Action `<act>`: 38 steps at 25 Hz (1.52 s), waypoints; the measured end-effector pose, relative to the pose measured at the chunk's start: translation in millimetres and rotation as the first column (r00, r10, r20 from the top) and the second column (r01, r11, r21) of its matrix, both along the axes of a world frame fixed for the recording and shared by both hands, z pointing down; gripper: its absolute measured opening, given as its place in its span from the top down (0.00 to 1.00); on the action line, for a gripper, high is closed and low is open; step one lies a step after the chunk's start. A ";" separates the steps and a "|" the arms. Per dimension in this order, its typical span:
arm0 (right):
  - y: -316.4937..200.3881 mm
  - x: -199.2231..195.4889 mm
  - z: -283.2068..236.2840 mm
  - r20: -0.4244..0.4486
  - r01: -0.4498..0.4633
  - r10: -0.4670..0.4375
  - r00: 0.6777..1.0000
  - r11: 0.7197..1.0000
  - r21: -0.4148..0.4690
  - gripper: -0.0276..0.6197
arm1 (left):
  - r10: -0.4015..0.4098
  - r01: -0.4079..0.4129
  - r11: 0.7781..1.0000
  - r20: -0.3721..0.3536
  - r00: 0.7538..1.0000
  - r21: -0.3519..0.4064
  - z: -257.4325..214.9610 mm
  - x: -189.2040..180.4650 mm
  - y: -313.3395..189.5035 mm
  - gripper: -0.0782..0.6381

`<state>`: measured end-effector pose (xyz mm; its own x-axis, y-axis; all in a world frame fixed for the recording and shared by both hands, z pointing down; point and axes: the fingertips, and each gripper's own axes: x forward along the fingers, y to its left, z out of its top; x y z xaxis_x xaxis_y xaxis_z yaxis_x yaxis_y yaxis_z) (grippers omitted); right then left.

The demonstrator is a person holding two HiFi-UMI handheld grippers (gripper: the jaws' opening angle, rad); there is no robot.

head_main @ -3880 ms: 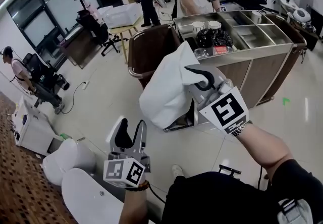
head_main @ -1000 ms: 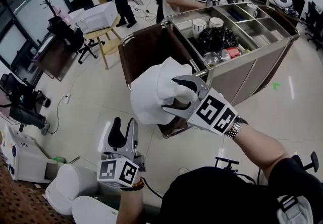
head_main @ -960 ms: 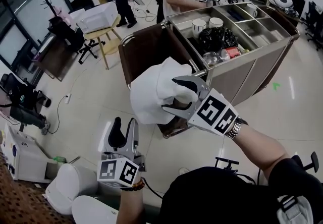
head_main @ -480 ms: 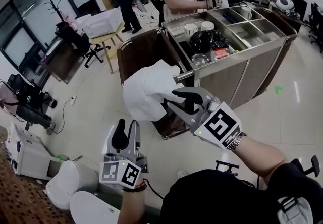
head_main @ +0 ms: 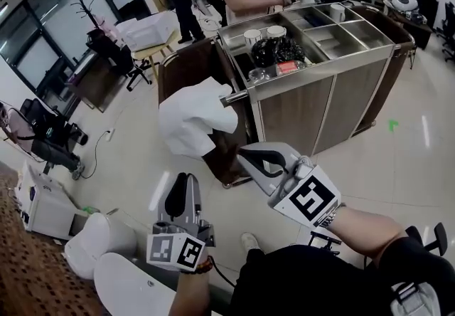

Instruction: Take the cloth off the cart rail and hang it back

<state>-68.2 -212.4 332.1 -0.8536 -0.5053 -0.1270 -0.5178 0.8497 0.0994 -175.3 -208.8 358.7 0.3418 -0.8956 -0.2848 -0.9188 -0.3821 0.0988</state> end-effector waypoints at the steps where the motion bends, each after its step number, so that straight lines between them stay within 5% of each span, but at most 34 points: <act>1: 4.2 8.4 1.8 0.003 0.001 -0.001 1.000 1.000 -0.006 0.96 | -0.005 0.005 1.000 0.000 1.000 0.008 0.7 8.9 4.7 0.81; 13: 39.6 47.7 29.9 0.021 0.028 -0.028 0.999 0.999 -0.037 0.96 | -0.044 0.043 0.999 0.033 0.998 0.019 20.5 57.8 45.2 0.89; 38: 104.6 -10.4 18.7 0.015 -0.041 0.041 0.999 0.999 -0.027 0.96 | 0.045 -0.053 0.997 0.142 0.989 0.049 -2.2 38.8 100.5 0.89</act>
<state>-78.6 -107.8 350.8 -0.8300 -0.5433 -0.1261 -0.5537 0.8299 0.0687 -136.5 -108.3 356.5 0.4248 -0.8619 -0.2769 -0.9022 -0.4282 -0.0513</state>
